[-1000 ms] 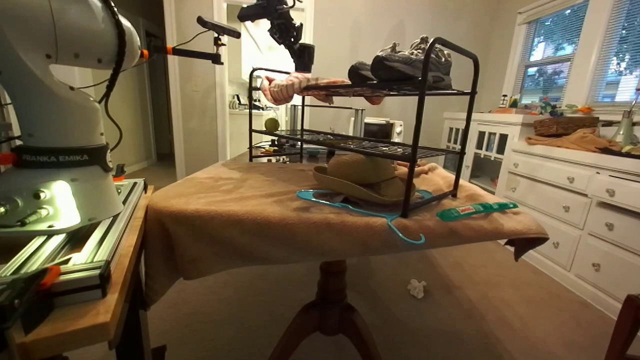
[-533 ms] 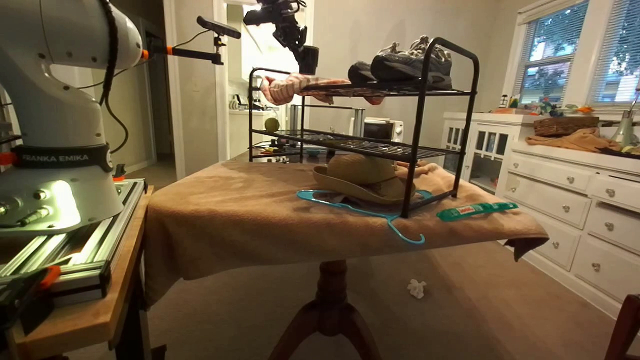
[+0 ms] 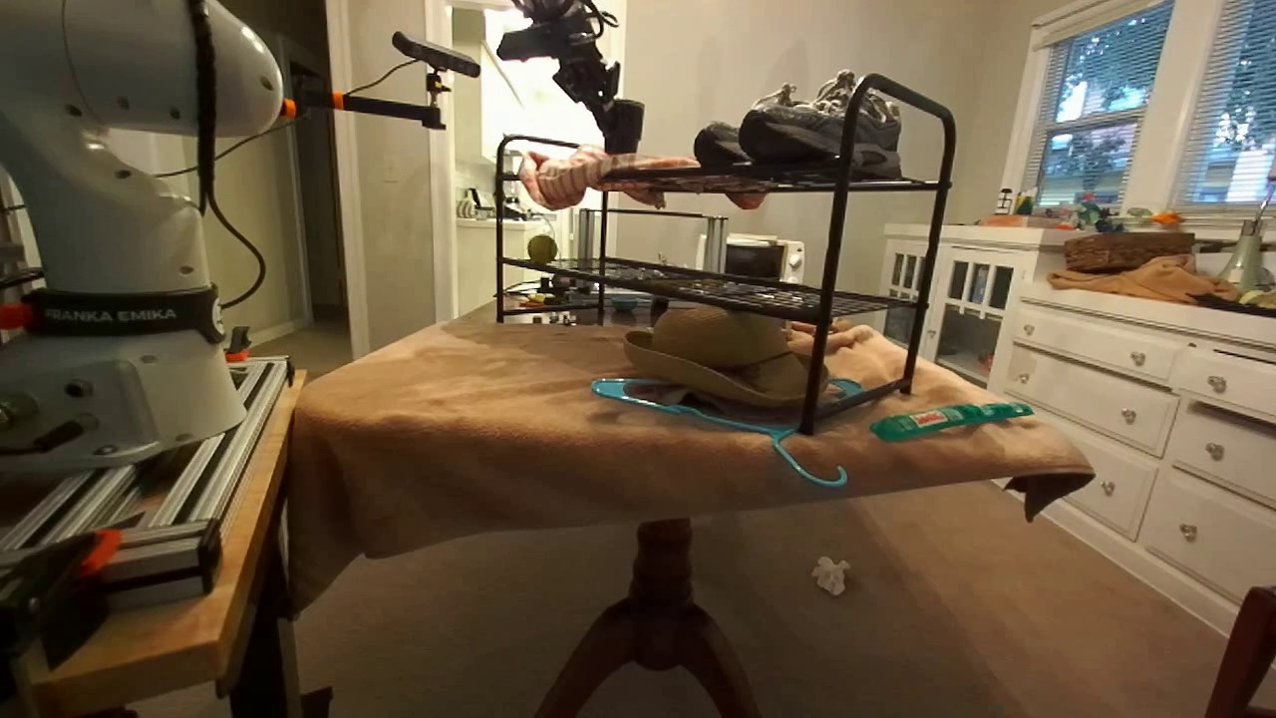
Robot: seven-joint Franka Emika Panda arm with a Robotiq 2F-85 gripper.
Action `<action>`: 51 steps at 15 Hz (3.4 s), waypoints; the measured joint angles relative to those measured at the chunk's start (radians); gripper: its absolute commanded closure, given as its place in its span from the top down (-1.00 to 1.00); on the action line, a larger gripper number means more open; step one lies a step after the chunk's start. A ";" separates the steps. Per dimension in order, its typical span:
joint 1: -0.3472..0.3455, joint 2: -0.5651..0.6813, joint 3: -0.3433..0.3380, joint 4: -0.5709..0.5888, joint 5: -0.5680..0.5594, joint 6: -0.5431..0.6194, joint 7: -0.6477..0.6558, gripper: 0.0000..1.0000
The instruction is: Move the brown mug to the topmost shelf.
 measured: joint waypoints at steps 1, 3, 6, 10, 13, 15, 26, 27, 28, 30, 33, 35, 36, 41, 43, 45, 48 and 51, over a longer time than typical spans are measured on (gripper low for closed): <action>-0.005 -0.020 -0.015 -0.001 0.056 0.009 -0.027 -0.92; -0.009 -0.081 -0.070 -0.001 0.189 0.049 -0.108 -0.92; -0.031 -0.156 -0.106 -0.002 0.308 0.094 -0.165 -0.92; -0.059 -0.223 -0.123 0.001 0.367 0.150 -0.198 -0.92; -0.066 -0.249 -0.138 0.005 0.374 0.182 -0.216 -0.92; -0.070 -0.259 -0.143 0.008 0.374 0.197 -0.227 -0.92; -0.072 -0.308 -0.144 0.003 0.408 0.202 -0.299 -0.92; -0.072 -0.312 -0.144 0.001 0.410 0.202 -0.305 -0.92; -0.072 -0.315 -0.144 -0.001 0.411 0.202 -0.312 -0.92; -0.072 -0.319 -0.144 -0.005 0.417 0.202 -0.324 -0.92; -0.073 -0.324 -0.143 -0.014 0.431 0.202 -0.340 -0.92; -0.072 -0.327 -0.141 -0.024 0.442 0.202 -0.355 -0.92; -0.072 -0.328 -0.140 -0.031 0.447 0.202 -0.364 -0.92; -0.072 -0.331 -0.137 -0.049 0.463 0.202 -0.397 -0.92; -0.072 -0.332 -0.137 -0.052 0.470 0.202 -0.411 -0.17; -0.072 -0.332 -0.138 -0.054 0.475 0.202 -0.416 -0.02; -0.072 -0.331 -0.140 -0.053 0.485 0.204 -0.432 0.43; -0.068 -0.331 -0.158 -0.049 0.485 0.220 -0.452 0.90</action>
